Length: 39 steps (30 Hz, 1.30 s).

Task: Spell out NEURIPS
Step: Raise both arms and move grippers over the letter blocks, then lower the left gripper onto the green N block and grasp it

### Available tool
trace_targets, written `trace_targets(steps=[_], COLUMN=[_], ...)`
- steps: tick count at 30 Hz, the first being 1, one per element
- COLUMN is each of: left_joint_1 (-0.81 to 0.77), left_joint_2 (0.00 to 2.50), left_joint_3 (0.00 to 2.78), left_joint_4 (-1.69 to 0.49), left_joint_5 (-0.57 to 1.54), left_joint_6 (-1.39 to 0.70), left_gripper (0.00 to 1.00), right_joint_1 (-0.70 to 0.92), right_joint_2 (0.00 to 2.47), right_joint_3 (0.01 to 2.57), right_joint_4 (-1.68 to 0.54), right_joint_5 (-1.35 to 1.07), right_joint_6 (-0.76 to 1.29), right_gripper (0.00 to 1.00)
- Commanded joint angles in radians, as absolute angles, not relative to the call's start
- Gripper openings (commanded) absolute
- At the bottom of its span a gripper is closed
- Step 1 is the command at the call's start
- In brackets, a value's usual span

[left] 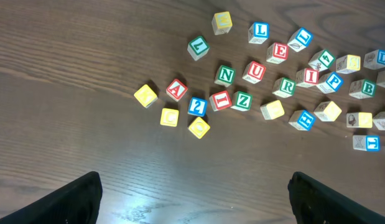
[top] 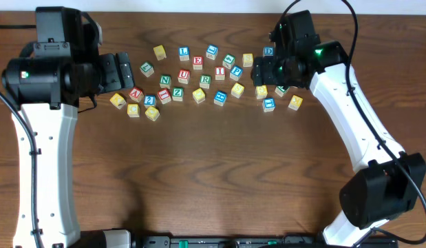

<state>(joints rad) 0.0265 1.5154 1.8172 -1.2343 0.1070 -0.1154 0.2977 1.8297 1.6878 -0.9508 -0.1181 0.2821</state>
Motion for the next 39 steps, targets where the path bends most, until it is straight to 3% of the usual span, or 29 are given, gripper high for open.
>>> trace_targets(steps=[1,39], left_joint_1=[0.033,-0.065], left_joint_2=[1.531,1.754], left_joint_3=[1.823,1.823], left_joint_4=[-1.228,-1.103], left_joint_5=[0.119,0.071], left_joint_6=[-0.140,-0.178], left_gripper=[0.93,0.90], right_joint_1=[0.322,0.386], right_joint_2=[1.835,1.835], right_joint_3=[1.706,1.706], right_joint_4=[-0.931,-0.925], right_joint_5=[-0.102,-0.073], right_joint_6=[0.300,0.423], right_gripper=[0.85,0.86])
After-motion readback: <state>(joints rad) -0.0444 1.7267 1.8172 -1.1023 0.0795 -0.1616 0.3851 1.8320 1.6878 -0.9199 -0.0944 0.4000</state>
